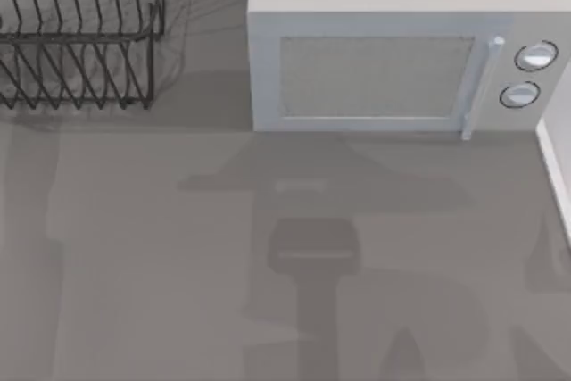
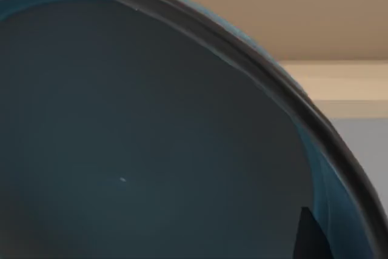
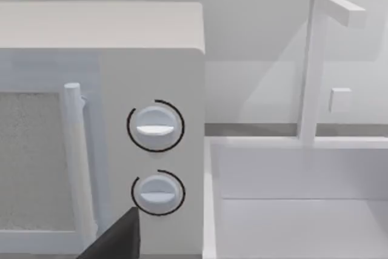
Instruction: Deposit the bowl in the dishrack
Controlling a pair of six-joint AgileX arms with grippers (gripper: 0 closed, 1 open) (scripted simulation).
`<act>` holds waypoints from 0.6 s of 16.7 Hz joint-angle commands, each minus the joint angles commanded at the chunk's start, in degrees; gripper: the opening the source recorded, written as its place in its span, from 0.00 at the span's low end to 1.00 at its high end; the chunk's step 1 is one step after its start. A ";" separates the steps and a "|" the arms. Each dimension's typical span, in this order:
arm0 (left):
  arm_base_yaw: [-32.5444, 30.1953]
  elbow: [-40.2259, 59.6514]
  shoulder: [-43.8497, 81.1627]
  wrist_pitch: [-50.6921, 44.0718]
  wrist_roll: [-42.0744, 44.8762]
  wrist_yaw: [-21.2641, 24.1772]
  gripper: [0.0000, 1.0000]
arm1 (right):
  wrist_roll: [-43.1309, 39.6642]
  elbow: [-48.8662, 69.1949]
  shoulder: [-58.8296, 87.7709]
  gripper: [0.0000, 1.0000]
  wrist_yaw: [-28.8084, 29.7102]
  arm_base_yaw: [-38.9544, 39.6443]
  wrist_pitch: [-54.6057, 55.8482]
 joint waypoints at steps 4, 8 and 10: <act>-1.74 -3.69 11.13 15.32 0.00 -1.52 0.00 | 0.00 0.00 0.00 1.00 0.00 0.00 0.00; -2.65 -5.73 16.07 21.64 -0.21 -2.34 0.00 | 0.00 0.00 0.00 1.00 0.00 0.00 0.00; -2.67 -5.77 16.15 21.75 -0.22 -2.36 0.00 | 0.00 0.00 0.00 1.00 0.00 0.00 0.00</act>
